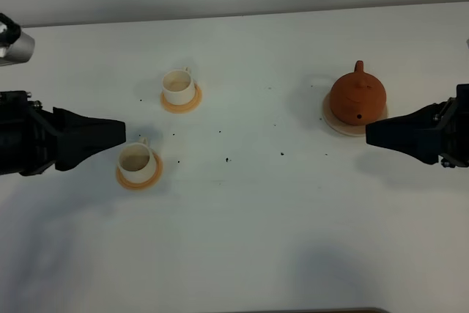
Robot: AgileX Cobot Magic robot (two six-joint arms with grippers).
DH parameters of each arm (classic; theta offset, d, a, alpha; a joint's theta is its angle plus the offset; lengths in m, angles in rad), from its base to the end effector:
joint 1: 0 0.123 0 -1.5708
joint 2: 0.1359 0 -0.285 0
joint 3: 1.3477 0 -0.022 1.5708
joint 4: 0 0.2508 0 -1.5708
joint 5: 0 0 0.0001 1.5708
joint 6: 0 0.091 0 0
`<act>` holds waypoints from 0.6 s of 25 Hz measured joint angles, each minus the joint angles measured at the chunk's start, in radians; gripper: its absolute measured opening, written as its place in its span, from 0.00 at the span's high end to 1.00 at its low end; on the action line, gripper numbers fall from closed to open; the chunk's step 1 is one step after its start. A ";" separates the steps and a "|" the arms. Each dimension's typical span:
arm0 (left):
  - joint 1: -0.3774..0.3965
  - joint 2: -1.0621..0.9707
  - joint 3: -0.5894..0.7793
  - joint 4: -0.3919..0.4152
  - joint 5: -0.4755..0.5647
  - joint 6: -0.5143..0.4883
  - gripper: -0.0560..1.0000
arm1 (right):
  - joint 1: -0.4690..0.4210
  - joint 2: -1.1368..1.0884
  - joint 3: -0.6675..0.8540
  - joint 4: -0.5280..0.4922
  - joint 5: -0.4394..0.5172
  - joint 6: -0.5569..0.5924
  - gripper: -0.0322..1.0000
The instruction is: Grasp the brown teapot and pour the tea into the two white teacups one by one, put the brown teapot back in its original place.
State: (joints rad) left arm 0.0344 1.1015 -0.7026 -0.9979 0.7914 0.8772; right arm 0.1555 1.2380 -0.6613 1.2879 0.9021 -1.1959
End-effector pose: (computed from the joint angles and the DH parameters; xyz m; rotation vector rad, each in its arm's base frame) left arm 0.2040 -0.0475 0.2833 0.3162 2.2682 -0.7150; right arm 0.2030 0.1013 0.2599 -0.6381 2.1824 1.0567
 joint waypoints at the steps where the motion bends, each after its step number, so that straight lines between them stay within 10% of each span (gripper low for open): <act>1: 0.000 0.000 -0.019 0.059 0.011 -0.057 0.57 | 0.000 -0.009 0.000 -0.009 -0.010 0.008 0.74; 15: 0.000 -0.361 -0.130 1.023 0.324 -0.886 0.57 | 0.000 -0.035 0.000 -0.080 -0.071 0.069 0.74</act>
State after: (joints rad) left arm 0.0344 0.7410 -0.8329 0.0250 1.1157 -0.0089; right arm 0.1555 1.2027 -0.6613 1.2082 0.8315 -1.1269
